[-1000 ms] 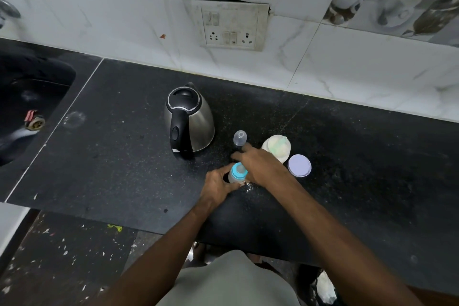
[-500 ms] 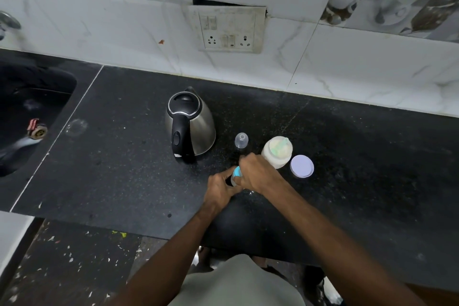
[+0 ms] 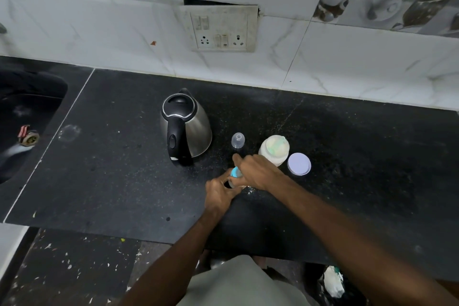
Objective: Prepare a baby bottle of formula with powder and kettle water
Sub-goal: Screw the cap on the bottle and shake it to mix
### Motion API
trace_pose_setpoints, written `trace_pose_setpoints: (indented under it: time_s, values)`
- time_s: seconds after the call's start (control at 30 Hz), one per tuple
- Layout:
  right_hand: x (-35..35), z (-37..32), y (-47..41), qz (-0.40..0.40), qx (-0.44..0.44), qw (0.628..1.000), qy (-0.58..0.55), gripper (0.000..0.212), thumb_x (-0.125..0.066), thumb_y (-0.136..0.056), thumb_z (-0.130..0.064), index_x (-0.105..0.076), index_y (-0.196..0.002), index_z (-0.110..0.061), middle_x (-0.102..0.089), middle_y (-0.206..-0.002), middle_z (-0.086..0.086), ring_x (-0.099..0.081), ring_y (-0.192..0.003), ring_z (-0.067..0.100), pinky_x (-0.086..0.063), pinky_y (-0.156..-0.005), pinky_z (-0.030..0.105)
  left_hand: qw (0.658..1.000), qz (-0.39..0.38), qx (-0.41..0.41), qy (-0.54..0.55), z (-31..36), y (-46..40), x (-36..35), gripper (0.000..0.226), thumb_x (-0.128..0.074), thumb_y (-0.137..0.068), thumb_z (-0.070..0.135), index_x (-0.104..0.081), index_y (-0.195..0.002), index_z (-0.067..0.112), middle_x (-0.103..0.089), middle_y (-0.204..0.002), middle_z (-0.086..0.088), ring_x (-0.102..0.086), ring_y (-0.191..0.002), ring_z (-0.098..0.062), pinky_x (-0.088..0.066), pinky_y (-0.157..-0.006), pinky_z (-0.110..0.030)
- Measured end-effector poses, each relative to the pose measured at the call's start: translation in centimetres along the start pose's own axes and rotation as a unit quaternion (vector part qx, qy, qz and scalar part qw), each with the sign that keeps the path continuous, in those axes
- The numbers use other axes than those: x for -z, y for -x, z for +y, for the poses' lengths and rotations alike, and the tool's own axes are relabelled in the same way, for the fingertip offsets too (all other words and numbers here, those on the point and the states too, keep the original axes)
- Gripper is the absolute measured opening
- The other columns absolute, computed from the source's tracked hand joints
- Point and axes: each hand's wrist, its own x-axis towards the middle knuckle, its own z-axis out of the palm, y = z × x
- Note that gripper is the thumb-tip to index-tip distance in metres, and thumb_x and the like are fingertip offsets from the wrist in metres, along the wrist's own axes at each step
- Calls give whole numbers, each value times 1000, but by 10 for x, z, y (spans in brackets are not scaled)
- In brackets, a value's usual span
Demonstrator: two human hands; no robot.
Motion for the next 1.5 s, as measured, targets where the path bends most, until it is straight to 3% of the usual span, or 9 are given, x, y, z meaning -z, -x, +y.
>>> trace_pose_setpoints:
  time_s: [0.27, 0.43, 0.57, 0.63, 0.7, 0.8, 1.03, 1.27, 1.5]
  values:
    - [-19, -35, 2, 76, -237, 961, -117, 45, -57, -97, -46, -53, -118, -6, -71, -111, 15, -69, -102, 35, -49, -79, 39, 999, 11, 30, -39, -2, -2, -3, 38, -90, -79, 15, -79, -115, 12, -82, -103, 1, -77, -92, -11, -62, -89, -35]
    - [-17, -48, -1, 87, -345, 912, -202, 49, -61, -95, -49, -54, -119, -7, -69, -115, 17, -67, -109, 36, -53, -85, 42, 997, 1, 60, -39, 1, -2, -2, 54, -89, -81, 22, -72, -131, 14, -80, -112, 0, -76, -102, -11, -61, -96, -37]
    - [-19, -44, 6, 84, -322, 918, -214, 51, -61, -94, -54, -52, -117, -10, -70, -110, 17, -68, -103, 37, -54, -80, 42, 998, -16, 44, -50, 2, -3, 1, 52, -91, -79, 25, -73, -128, 16, -81, -106, 1, -76, -96, -9, -60, -92, -31]
    - [-21, -34, 15, 65, -280, 904, -317, 52, -67, -88, -57, -52, -112, -13, -72, -99, 12, -72, -88, 32, -60, -68, 43, 998, -19, 40, -43, 3, -3, 4, 43, -90, -80, 24, -76, -120, 16, -81, -102, 2, -75, -90, -8, -60, -88, -28]
    - [-22, -20, 27, 41, -229, 844, -484, 49, -76, -84, -53, -56, -112, -18, -73, -88, 7, -75, -75, 22, -64, -60, 38, 999, -22, 39, -26, 5, -4, 9, 37, -90, -79, 18, -78, -113, 15, -81, -99, 1, -73, -84, -3, -59, -82, -23]
    - [-27, 1, 42, 40, -217, 767, -602, 48, -79, -89, -37, -60, -129, -20, -75, -96, 9, -77, -85, 16, -66, -73, 38, 998, -54, 11, -14, 10, -8, 16, 50, -94, -74, 23, -78, -121, 23, -80, -107, 12, -73, -96, 3, -57, -87, -18]
    - [-35, 2, 53, 71, -185, 769, -608, 51, -75, -87, -3, -63, -132, -26, -71, -127, -1, -64, -123, 14, -53, -102, 31, 997, -70, 5, -11, 31, -9, 35, 55, -96, -70, 23, -78, -122, 23, -79, -111, 14, -72, -101, 1, -54, -88, -15]
    - [-8, -38, 59, 101, -138, 699, -694, 50, -80, -89, -23, -59, -134, -31, -71, -129, -8, -69, -119, 16, -57, -97, 43, 995, -94, -41, 14, 64, 4, 70, 45, -88, -72, 36, -79, -115, 25, -82, -97, 8, -78, -92, -6, -65, -85, -41]
    - [10, -60, 63, 165, -112, 683, -703, 51, -83, -84, -9, -61, -129, -17, -76, -119, 2, -73, -112, 19, -61, -92, 35, 993, -72, -86, 33, 79, 27, 86, 33, -87, -82, 16, -78, -114, 17, -81, -96, 8, -76, -91, -3, -57, -76, -16]
